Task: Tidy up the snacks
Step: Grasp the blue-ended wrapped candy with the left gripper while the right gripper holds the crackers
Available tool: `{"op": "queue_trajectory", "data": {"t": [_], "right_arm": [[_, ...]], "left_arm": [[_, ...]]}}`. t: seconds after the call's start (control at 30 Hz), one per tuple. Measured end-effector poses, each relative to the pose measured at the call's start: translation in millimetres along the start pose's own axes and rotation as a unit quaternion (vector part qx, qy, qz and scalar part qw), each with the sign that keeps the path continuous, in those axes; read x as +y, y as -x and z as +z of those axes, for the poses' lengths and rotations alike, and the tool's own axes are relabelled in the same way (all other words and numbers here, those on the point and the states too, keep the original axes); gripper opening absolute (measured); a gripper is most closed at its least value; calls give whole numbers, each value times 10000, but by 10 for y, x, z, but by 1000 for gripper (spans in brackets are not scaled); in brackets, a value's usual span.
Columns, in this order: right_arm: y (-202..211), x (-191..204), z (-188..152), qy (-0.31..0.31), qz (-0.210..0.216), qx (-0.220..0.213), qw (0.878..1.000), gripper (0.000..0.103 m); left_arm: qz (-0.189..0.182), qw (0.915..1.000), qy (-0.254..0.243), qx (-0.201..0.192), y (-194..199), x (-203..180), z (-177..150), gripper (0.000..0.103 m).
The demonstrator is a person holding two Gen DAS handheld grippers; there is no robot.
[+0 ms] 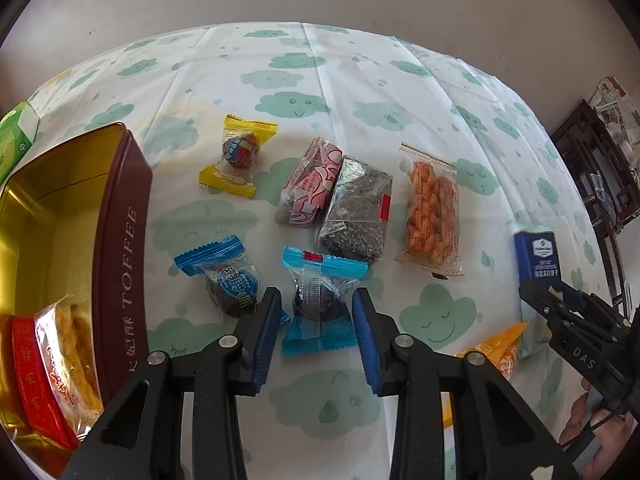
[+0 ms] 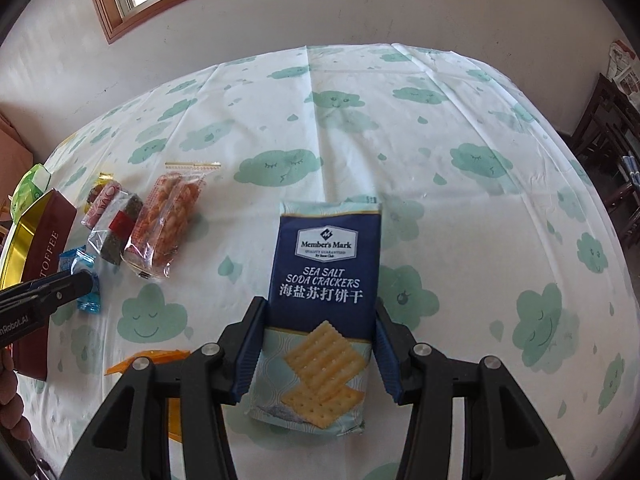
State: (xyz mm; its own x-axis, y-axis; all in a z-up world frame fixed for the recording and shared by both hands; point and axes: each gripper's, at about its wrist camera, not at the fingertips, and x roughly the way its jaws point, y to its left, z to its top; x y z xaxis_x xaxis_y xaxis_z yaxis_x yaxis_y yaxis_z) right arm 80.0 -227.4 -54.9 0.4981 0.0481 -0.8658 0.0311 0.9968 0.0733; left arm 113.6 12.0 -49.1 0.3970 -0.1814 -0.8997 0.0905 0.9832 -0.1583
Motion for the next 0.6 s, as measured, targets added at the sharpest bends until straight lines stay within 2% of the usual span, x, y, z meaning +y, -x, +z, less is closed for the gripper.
{"op": "queue_trajectory", "data": {"t": [0.03, 0.23, 0.6], "right_arm": [[-10, -3, -9, -13, 5, 2, 10000, 51], [-8, 16, -12, 45, -23, -21, 10000, 50], [-42, 91, -1, 260, -281, 99, 9992, 50]], "left_arm": [[5, 10000, -21, 5, -14, -12, 5, 27], [178, 9997, -161, -71, -22, -63, 12, 25], [-4, 9997, -183, -168, 242, -40, -26, 24]]}}
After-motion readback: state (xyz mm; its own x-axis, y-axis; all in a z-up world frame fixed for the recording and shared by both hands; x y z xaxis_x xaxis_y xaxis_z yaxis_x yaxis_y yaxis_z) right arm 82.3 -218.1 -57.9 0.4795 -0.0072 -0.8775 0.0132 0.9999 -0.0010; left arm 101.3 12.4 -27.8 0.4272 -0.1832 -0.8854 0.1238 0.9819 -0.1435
